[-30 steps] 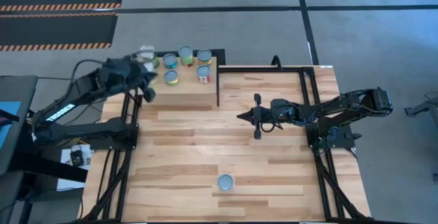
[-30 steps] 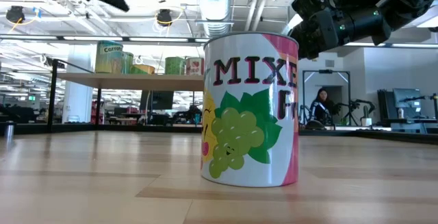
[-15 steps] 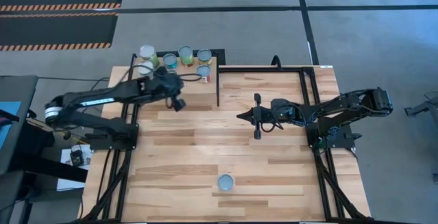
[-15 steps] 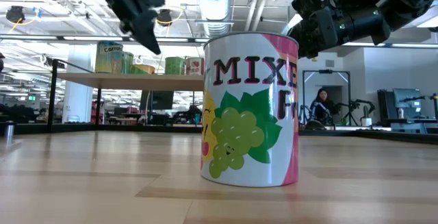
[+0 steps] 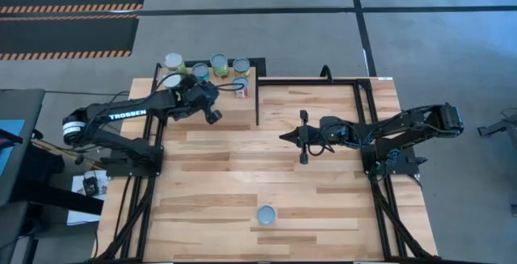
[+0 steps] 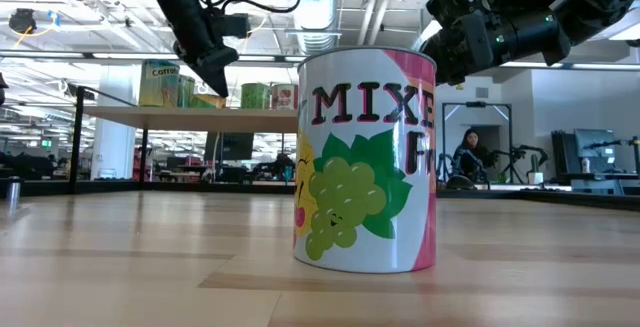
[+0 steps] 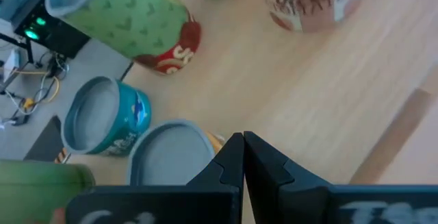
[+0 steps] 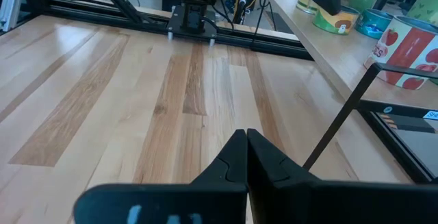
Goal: Pick and place cans onto a shelf
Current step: Put the canned mixed fruit on the shelf
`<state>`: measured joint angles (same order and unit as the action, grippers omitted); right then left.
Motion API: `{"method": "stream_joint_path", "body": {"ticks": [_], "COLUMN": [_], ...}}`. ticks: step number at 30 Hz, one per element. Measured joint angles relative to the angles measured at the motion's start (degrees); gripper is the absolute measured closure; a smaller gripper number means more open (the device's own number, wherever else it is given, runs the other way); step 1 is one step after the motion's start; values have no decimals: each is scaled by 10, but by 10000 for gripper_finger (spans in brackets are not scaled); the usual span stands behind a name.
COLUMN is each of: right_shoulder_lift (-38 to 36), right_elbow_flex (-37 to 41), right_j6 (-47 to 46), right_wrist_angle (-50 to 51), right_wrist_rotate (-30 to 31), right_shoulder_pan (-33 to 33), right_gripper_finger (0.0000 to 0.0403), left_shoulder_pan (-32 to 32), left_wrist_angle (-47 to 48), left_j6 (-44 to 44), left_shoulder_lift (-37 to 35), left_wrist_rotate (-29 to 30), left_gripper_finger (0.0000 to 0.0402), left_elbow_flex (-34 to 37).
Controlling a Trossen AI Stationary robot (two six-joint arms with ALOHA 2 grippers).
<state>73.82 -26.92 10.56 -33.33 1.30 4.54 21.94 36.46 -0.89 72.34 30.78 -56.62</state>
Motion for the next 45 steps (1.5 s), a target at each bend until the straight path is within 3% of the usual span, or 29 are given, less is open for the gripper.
{"method": "stream_joint_path", "body": {"ticks": [14,20,23,28,35,39,45], "right_shoulder_lift": [0,0,0,0,15,41,119], "right_elbow_flex": [0,0,-7,-54,-130,-167,-228], "right_j6": [0,-3,-7,-11,-29,-76,-96], "right_wrist_angle": [-2,-22,-25,28,178,204,241], "right_wrist_rotate": [1,1,3,6,80,86,106], "right_shoulder_pan": [0,-2,-14,-69,-204,-271,-338], "right_gripper_finger": [391,391,391,391,390,376,321], "left_shoulder_pan": [-13,-91,-153,-262,-380,-422,-446], "left_wrist_angle": [19,-21,-88,-249,-438,-468,-464], "left_j6": [0,5,20,35,34,40,28], "left_shoulder_lift": [-38,-91,-114,-133,-131,-131,-131], "left_wrist_rotate": [-1,-53,-82,-125,-154,-153,-145], "left_gripper_finger": [401,401,401,401,401,401,401], "left_elbow_flex": [0,24,67,165,270,284,288]}}
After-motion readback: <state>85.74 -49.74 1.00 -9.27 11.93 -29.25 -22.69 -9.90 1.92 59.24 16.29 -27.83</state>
